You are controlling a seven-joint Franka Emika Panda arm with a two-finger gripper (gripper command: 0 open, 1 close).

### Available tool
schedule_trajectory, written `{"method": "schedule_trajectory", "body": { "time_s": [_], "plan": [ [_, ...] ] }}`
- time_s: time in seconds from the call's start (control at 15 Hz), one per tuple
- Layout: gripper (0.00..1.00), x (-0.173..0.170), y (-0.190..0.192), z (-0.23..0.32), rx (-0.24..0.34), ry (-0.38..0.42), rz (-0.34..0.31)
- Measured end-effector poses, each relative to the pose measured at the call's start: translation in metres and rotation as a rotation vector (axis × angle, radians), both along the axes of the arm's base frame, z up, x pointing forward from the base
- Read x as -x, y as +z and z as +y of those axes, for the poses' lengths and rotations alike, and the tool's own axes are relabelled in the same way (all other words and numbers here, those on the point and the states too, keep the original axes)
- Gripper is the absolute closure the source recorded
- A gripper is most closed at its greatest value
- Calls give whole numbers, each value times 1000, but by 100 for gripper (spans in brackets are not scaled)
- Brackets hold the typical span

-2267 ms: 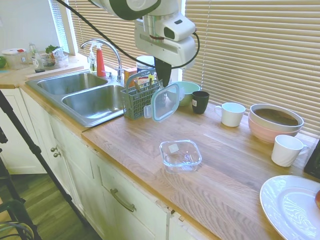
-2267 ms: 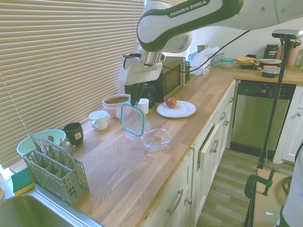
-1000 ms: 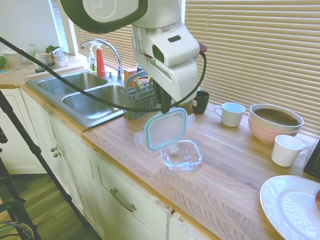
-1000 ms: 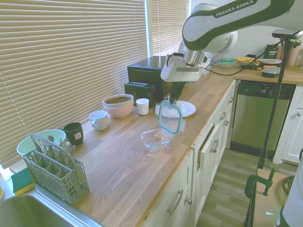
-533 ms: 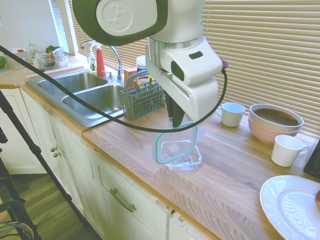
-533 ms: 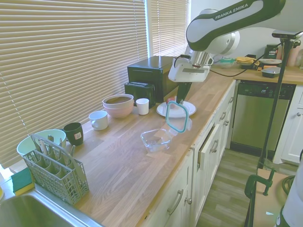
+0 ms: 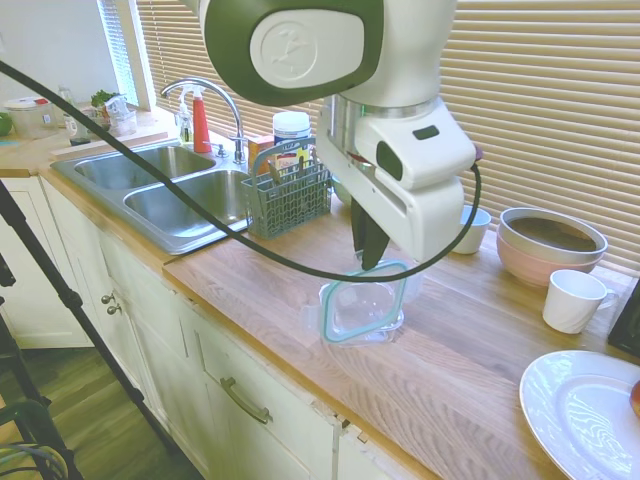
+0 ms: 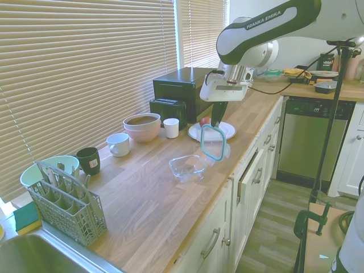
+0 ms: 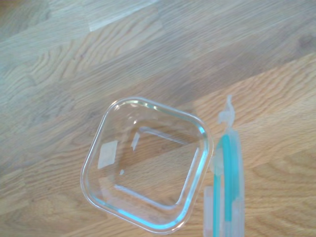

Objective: Cover the lid of the food container

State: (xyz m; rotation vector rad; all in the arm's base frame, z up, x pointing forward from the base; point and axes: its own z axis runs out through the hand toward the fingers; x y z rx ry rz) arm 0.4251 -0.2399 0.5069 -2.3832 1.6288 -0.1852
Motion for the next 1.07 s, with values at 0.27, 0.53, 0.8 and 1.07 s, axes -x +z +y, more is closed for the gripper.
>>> {"method": "schedule_trajectory", "body": {
  "time_s": [0.27,0.53,0.8,1.07],
  "plan": [
    [100,-4,2,0,-30,-41,0],
    [100,-10,-3,-1,-67,-66,41],
    [100,-16,-8,-1,-82,-79,65],
    [100,-25,-15,-8,-83,-98,82]
  ]
}}
